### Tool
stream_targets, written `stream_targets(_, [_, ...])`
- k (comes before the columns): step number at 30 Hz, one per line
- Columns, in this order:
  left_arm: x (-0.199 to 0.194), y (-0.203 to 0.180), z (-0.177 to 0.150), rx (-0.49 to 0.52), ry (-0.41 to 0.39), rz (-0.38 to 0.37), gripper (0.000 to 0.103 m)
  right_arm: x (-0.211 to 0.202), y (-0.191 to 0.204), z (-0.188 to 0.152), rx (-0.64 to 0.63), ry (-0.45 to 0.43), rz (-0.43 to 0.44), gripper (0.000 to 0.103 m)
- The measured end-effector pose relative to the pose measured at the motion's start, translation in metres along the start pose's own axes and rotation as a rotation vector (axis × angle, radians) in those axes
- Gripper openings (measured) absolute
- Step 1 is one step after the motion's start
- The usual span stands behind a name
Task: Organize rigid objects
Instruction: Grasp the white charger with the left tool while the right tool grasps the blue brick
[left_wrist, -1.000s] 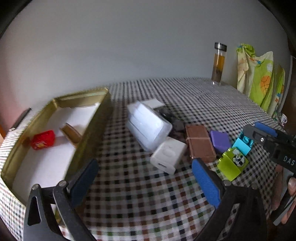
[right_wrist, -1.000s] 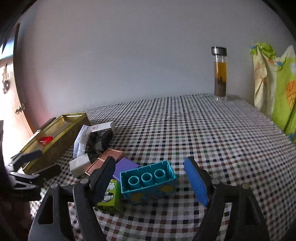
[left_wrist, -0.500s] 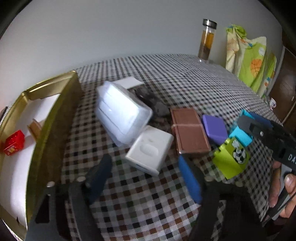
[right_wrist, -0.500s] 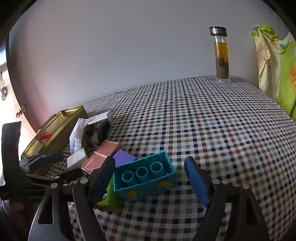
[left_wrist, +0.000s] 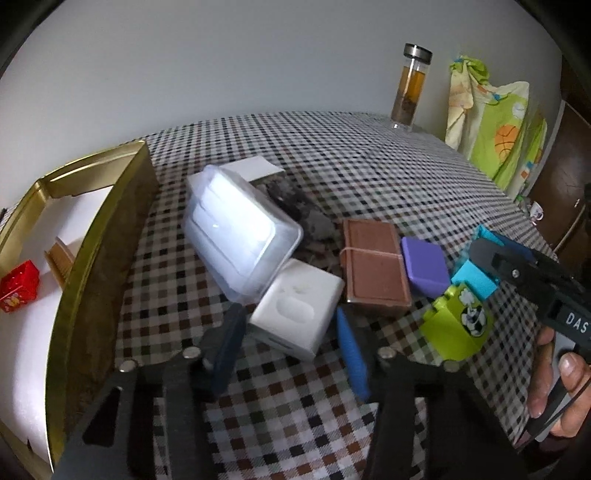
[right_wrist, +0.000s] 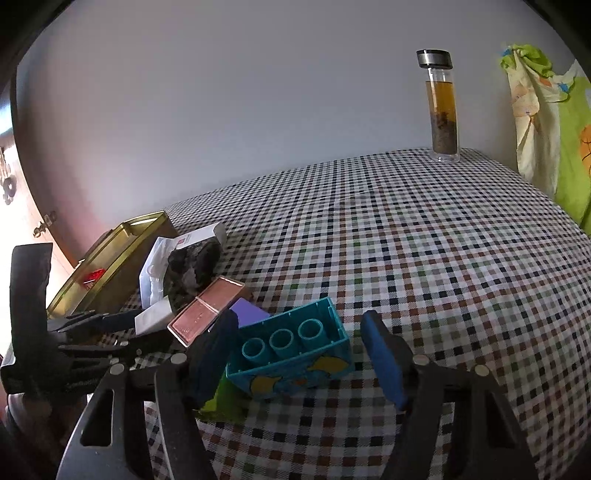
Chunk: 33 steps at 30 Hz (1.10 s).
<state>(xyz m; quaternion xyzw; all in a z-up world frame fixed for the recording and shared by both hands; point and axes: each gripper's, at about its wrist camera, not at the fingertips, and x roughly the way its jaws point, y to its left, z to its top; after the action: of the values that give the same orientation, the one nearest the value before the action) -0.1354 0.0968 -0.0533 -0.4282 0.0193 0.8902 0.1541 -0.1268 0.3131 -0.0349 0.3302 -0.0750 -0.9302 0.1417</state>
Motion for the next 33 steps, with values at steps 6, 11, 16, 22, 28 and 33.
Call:
stream_targets(6, [-0.003, 0.003, -0.001, -0.004, -0.008, -0.017, 0.039, -0.001, 0.000, 0.000, 0.000, -0.004, 0.002, 0.070])
stream_targets(11, [-0.007, 0.004, 0.000, -0.016, -0.037, -0.030, 0.038, -0.002, 0.000, -0.001, 0.001, -0.001, 0.008, 0.072])
stream_targets(16, [-0.010, 0.001, 0.000, 0.000, -0.057, -0.045, 0.037, -0.006, -0.001, -0.003, 0.001, -0.021, 0.021, 0.076])
stream_targets(22, [-0.015, 0.002, 0.000, 0.005, -0.084, -0.061, 0.037, 0.003, 0.005, -0.004, -0.036, 0.046, 0.026, 0.077])
stream_targets(28, [-0.018, 0.002, 0.000, 0.001, -0.106, -0.066, 0.037, 0.005, 0.009, -0.005, -0.062, 0.047, 0.014, 0.074])
stream_targets(33, [-0.028, 0.003, -0.001, 0.002, -0.160, -0.072, 0.037, -0.005, 0.008, -0.006, -0.060, -0.008, 0.006, 0.073])
